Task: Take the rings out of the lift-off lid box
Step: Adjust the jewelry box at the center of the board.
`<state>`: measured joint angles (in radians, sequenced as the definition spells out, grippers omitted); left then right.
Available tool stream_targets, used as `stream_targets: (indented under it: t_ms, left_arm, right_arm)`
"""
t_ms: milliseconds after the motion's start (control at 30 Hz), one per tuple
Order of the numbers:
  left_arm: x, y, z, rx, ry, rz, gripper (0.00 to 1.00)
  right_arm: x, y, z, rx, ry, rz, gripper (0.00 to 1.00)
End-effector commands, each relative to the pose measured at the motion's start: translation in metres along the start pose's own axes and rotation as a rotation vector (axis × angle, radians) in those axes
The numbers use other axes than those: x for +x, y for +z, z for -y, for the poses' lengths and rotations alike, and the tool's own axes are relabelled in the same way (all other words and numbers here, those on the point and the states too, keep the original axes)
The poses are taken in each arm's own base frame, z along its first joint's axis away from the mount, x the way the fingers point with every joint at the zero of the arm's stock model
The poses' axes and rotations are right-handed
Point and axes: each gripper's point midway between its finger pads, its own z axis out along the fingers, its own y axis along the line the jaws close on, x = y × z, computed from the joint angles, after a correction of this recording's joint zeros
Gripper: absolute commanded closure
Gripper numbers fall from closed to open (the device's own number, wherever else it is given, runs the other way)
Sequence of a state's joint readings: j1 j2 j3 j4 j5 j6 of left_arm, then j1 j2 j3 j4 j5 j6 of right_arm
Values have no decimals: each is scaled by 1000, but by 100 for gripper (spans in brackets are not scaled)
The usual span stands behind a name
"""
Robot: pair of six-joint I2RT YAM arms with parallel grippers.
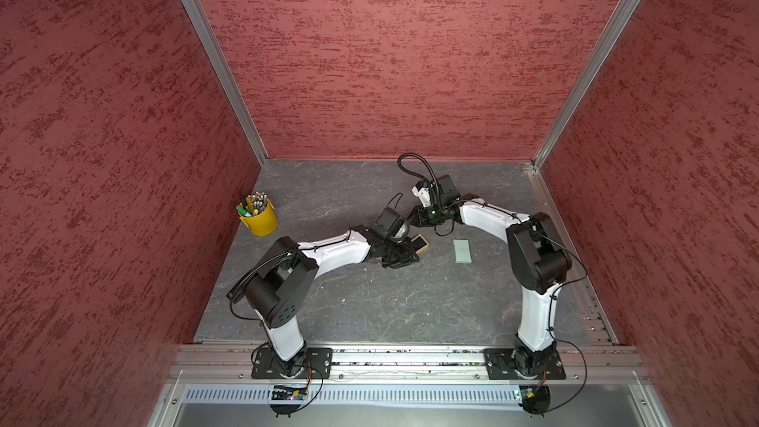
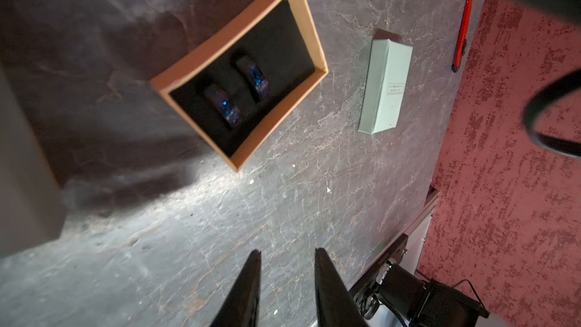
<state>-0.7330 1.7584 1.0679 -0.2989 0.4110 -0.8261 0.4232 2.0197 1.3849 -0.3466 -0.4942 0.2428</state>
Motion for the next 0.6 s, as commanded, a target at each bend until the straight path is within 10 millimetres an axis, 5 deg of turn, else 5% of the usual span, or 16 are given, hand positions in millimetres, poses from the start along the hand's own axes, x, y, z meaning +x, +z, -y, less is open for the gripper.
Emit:
stream_targets:
  t_ms: [0, 200, 567]
  left_arm:
    - [-7, 7, 0, -40, -6, 24, 71]
    - [-9, 21, -7, -65, -18, 9, 72]
    - [-32, 31, -25, -100, -33, 32, 72]
  right_arm:
    - [-5, 0, -3, -40, -45, -10, 73]
    - [8, 8, 6, -42, -40, -42, 74]
    - [38, -17, 25, 9, 8, -56, 74]
